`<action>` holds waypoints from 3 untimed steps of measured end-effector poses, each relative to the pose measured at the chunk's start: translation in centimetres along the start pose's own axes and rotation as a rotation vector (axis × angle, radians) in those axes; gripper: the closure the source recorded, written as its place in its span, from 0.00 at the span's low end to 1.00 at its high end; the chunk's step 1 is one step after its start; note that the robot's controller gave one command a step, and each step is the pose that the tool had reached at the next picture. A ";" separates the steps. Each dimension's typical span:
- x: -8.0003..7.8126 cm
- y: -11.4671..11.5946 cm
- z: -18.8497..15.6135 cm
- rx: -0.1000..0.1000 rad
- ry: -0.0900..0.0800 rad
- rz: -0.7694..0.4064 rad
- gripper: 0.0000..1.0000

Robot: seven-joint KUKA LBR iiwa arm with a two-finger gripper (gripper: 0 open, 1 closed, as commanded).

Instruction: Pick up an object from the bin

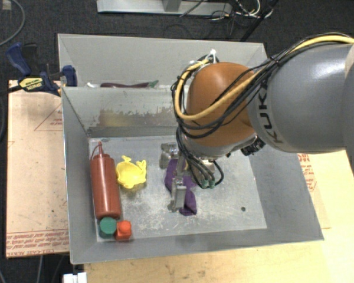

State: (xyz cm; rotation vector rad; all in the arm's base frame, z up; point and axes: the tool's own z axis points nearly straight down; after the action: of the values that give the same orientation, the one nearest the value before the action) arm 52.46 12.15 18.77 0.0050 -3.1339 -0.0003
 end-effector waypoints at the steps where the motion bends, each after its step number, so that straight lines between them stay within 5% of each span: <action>1: -0.2 -0.1 -0.5 -0.001 -0.008 0.003 0.00; 3: 0.5 -6.0 5.5 0.000 -0.008 -0.039 0.00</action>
Offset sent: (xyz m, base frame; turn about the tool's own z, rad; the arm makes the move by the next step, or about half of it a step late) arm -0.0200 -0.0989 -0.0651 -0.1703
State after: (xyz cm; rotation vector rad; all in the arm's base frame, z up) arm 51.98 6.11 13.23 0.0664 -3.1415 -0.0001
